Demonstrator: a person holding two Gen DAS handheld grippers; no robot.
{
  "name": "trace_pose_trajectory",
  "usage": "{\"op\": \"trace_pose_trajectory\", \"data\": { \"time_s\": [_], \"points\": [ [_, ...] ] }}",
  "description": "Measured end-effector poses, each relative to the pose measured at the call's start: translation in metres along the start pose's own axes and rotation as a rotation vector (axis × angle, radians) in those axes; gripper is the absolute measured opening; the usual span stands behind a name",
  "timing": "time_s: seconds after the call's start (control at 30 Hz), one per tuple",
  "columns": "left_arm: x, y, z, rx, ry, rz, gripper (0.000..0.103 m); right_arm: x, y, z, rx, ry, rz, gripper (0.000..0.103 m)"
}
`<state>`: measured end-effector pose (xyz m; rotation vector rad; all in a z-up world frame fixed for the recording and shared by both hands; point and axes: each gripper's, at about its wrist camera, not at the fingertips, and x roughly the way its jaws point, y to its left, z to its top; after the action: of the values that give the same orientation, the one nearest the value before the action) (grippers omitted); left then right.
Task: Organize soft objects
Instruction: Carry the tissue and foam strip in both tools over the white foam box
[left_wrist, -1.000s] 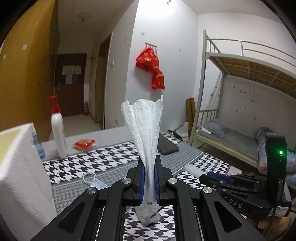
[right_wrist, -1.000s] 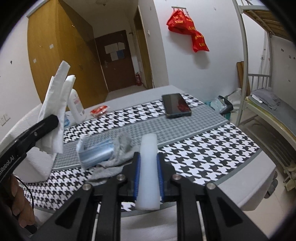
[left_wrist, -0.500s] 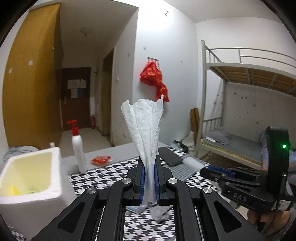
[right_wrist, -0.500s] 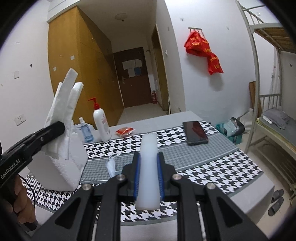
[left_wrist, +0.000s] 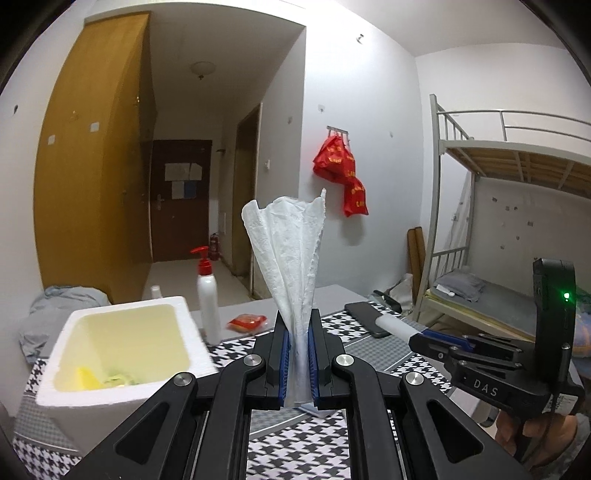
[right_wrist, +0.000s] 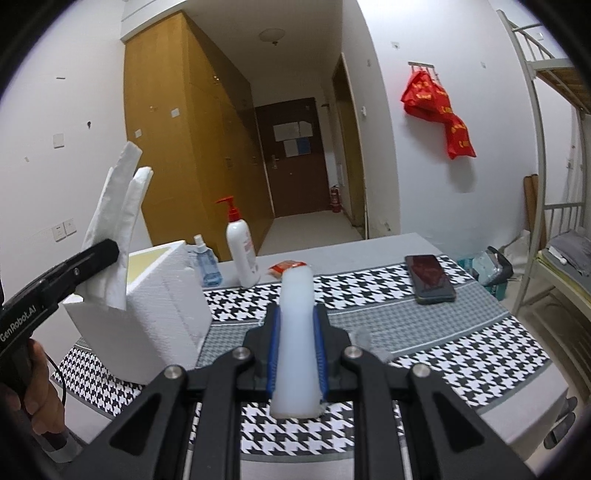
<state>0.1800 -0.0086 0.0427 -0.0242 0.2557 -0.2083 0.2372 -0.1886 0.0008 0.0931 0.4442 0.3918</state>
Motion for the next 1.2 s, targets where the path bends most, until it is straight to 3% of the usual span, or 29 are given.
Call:
{"op": "trace_pose_trajectory", "data": {
  "time_s": [0.7,1.2],
  "points": [
    [-0.046,0.064,0.004,-0.040,-0.019,0.162,0.010,0.017,0.083,0.032,-0.116,-0.053,0.163,0.021],
    [-0.070,0.110,-0.003,-0.083,-0.010,0.306,0.010,0.048,0.146,0.042,-0.193,-0.044,0.311,0.021]
  ]
}}
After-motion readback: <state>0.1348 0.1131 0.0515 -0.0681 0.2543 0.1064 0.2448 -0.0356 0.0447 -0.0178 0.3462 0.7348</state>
